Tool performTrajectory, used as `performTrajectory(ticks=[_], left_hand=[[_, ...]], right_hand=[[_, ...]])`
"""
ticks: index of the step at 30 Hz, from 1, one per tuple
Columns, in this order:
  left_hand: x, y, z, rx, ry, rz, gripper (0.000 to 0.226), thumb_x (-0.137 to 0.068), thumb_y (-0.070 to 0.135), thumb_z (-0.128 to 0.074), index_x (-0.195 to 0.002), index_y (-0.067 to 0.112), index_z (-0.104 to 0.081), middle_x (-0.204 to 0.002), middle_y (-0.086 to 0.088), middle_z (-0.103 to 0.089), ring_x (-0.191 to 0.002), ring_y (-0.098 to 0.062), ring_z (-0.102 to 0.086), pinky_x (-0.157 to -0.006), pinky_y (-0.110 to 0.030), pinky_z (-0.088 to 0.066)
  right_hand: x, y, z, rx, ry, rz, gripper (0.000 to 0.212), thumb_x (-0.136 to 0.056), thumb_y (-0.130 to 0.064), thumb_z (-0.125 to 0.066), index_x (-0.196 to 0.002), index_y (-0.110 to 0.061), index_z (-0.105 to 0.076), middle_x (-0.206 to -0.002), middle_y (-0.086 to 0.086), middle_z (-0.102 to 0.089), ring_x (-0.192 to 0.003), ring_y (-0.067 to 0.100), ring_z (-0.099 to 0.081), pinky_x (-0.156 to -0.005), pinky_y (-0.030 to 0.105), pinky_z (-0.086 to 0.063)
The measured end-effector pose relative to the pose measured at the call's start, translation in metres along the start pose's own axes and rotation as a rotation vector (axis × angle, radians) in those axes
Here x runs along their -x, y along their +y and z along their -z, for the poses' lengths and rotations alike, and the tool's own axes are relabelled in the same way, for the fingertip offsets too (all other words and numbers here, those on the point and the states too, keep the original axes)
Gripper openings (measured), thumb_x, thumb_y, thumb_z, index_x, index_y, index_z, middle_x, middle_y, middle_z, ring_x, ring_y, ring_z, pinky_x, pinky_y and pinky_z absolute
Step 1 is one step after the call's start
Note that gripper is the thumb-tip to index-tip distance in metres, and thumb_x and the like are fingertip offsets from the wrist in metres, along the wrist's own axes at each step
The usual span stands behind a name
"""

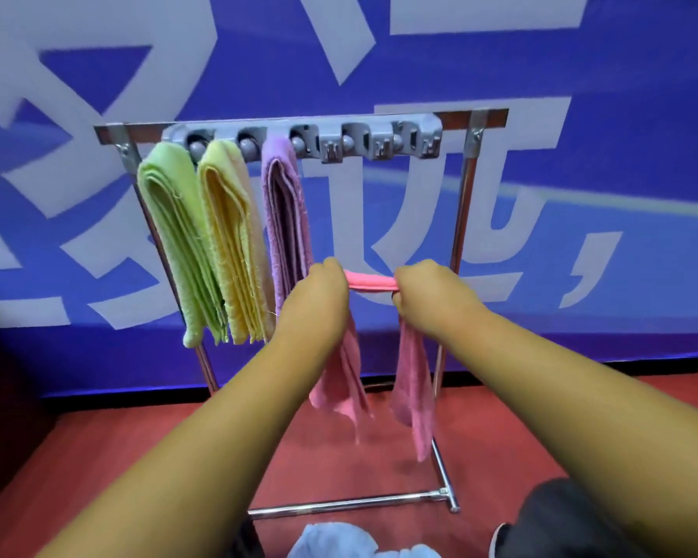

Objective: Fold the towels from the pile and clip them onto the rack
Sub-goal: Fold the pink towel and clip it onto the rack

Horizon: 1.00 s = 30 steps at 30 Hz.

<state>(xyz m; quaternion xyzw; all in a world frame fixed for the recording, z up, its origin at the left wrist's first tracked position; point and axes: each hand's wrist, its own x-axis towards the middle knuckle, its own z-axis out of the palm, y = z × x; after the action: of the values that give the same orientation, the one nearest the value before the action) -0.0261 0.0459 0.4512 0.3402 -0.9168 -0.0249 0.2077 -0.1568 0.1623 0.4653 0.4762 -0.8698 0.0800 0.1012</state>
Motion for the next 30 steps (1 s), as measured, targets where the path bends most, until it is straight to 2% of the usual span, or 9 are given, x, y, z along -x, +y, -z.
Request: performTrajectory(ticks=[5,7,15,18,20,22,25,27,30], left_hand=[[-0.043,0.009,0.055,0.074,0.112,0.075,0.006,-0.101,0.003,-0.050,-0.103,0.008,-0.047,-0.090,-0.011,-0.055,-0.085,-0.040,-0.064,-0.067,-0.042,-0.041],[-0.056,0.014,0.075,0.095,0.163,0.084,0.007,-0.103,0.009,-0.050,-0.107,0.003,-0.053,-0.091,-0.015,-0.059,-0.082,-0.040,-0.061,-0.066,-0.041,-0.040],[-0.091,0.027,0.142,0.060,0.301,0.127,0.014,-0.106,0.014,-0.051,-0.110,0.004,-0.059,-0.105,-0.021,-0.066,-0.108,-0.041,-0.066,-0.079,-0.037,-0.042],[-0.106,0.028,0.159,0.018,0.282,0.174,0.015,-0.104,0.006,-0.052,-0.090,0.003,-0.056,-0.084,-0.011,-0.054,-0.104,-0.039,-0.066,-0.076,-0.040,-0.044],[-0.115,0.025,0.164,0.053,0.264,0.210,0.018,-0.101,0.002,-0.053,-0.084,0.006,-0.050,-0.095,-0.014,-0.062,-0.092,-0.037,-0.062,-0.072,-0.039,-0.043],[-0.120,0.019,0.160,0.089,0.300,0.215,0.010,-0.097,-0.001,-0.053,-0.105,0.005,-0.054,-0.112,-0.019,-0.065,-0.092,-0.038,-0.063,-0.071,-0.039,-0.042],[-0.119,0.004,0.143,0.059,0.339,0.121,0.050,-0.093,-0.005,-0.049,-0.140,0.010,-0.042,-0.109,-0.016,-0.060,-0.092,-0.039,-0.058,-0.067,-0.041,-0.038],[-0.115,-0.005,0.127,0.012,0.318,0.043,0.052,-0.090,-0.006,-0.050,-0.138,0.014,-0.044,-0.116,-0.014,-0.060,-0.104,-0.040,-0.062,-0.067,-0.041,-0.038],[-0.112,-0.011,0.114,-0.059,0.259,-0.006,0.032,-0.090,-0.002,-0.056,-0.118,0.013,-0.054,-0.114,-0.010,-0.061,-0.116,-0.033,-0.059,-0.073,-0.041,-0.047]], right_hand=[[-0.025,-0.010,0.063,-0.081,0.177,-0.026,0.017,-0.103,-0.018,-0.050,-0.094,-0.009,-0.062,-0.090,0.015,-0.063,-0.076,0.037,-0.057,-0.063,0.036,-0.042],[-0.035,-0.014,0.085,-0.105,0.233,-0.039,0.016,-0.103,-0.017,-0.050,-0.093,-0.009,-0.060,-0.089,0.014,-0.060,-0.078,0.037,-0.058,-0.063,0.036,-0.041],[-0.075,-0.029,0.145,-0.114,0.399,-0.060,0.014,-0.104,-0.017,-0.050,-0.092,-0.013,-0.056,-0.090,0.008,-0.054,-0.081,0.034,-0.055,-0.060,0.030,-0.033],[-0.092,-0.035,0.158,-0.103,0.430,-0.081,0.023,-0.102,-0.014,-0.050,-0.079,-0.012,-0.052,-0.078,0.007,-0.053,-0.080,0.034,-0.056,-0.068,0.035,-0.037],[-0.102,-0.039,0.162,-0.103,0.428,-0.089,0.030,-0.100,-0.013,-0.051,-0.071,-0.014,-0.046,-0.074,0.005,-0.049,-0.078,0.034,-0.055,-0.068,0.036,-0.037],[-0.109,-0.043,0.162,-0.097,0.420,-0.077,0.024,-0.101,-0.013,-0.050,-0.078,-0.012,-0.051,-0.080,0.008,-0.053,-0.078,0.034,-0.054,-0.067,0.035,-0.037],[-0.114,-0.047,0.151,-0.052,0.401,-0.006,0.014,-0.102,-0.014,-0.050,-0.096,-0.012,-0.062,-0.090,0.011,-0.060,-0.079,0.033,-0.054,-0.065,0.034,-0.037],[-0.116,-0.046,0.133,-0.009,0.332,0.068,0.018,-0.101,-0.013,-0.052,-0.107,-0.010,-0.068,-0.094,0.012,-0.061,-0.080,0.033,-0.053,-0.066,0.035,-0.039],[-0.118,-0.043,0.112,0.030,0.244,0.096,0.020,-0.099,-0.011,-0.053,-0.112,-0.008,-0.069,-0.096,0.013,-0.060,-0.082,0.033,-0.050,-0.068,0.035,-0.041]])
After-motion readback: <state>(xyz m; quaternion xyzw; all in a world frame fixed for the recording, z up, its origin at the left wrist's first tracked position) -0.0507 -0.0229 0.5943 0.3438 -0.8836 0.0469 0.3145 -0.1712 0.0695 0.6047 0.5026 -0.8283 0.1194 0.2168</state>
